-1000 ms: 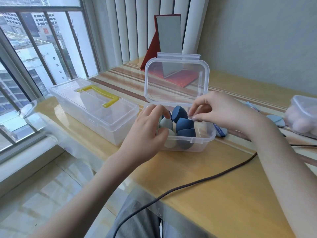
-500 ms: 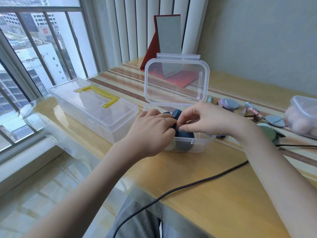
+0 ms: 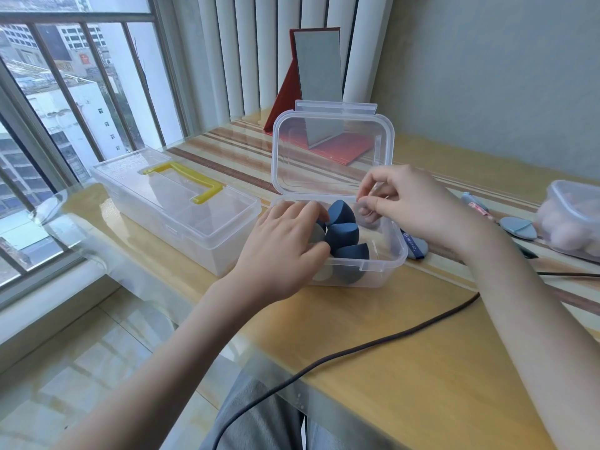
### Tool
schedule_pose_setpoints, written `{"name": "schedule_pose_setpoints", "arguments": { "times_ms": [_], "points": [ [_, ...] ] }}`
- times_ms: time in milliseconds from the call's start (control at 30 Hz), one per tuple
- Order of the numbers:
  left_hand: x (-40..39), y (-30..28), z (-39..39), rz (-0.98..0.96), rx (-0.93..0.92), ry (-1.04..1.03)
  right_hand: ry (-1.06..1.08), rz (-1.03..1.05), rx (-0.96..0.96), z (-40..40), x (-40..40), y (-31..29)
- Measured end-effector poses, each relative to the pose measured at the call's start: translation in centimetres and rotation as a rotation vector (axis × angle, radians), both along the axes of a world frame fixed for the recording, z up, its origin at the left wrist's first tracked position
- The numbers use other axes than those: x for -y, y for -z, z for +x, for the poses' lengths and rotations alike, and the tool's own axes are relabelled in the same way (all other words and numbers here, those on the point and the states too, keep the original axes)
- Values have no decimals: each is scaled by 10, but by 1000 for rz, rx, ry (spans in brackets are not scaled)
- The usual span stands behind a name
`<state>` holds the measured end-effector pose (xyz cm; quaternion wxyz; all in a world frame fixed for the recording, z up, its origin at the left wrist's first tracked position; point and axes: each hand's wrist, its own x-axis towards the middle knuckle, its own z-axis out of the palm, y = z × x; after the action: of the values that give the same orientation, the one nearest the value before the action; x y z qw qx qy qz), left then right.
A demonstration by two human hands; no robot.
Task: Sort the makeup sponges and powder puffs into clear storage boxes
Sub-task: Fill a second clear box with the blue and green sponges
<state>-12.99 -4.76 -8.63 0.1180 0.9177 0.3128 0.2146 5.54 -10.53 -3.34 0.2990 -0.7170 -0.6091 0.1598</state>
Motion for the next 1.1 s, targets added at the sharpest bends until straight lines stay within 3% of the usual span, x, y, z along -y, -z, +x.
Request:
{"name": "schedule_pose_setpoints", "arguments": {
  "times_ms": [233, 367, 500, 567, 733, 833, 933, 1000, 1100],
  "points": [
    [2, 3, -2, 4, 172, 14, -23, -107, 149, -12, -7, 14],
    [1, 5, -7, -122, 328, 38, -33, -140, 190, -11, -4, 10],
    [4, 10, -11, -158, 575, 3, 41, 62, 196, -6, -2, 2],
    [6, 15, -12, -131, 616, -21, 34, 135, 212, -11, -2, 5],
    [7, 30, -12, -179, 600, -43, -59, -15, 366, -29, -9, 23],
    [7, 32, -13, -221, 608, -2, 16, 203, 129, -15, -10, 14],
    [7, 32, -12, -236, 637, 30, 229, 450, 49, 7, -17, 16],
    [5, 33, -11, -241, 637, 43, 216, 285, -54, 16, -23, 23],
    [4, 36, -9, -222, 630, 41, 113, 211, -501, 16, -28, 31]
  ]
}}
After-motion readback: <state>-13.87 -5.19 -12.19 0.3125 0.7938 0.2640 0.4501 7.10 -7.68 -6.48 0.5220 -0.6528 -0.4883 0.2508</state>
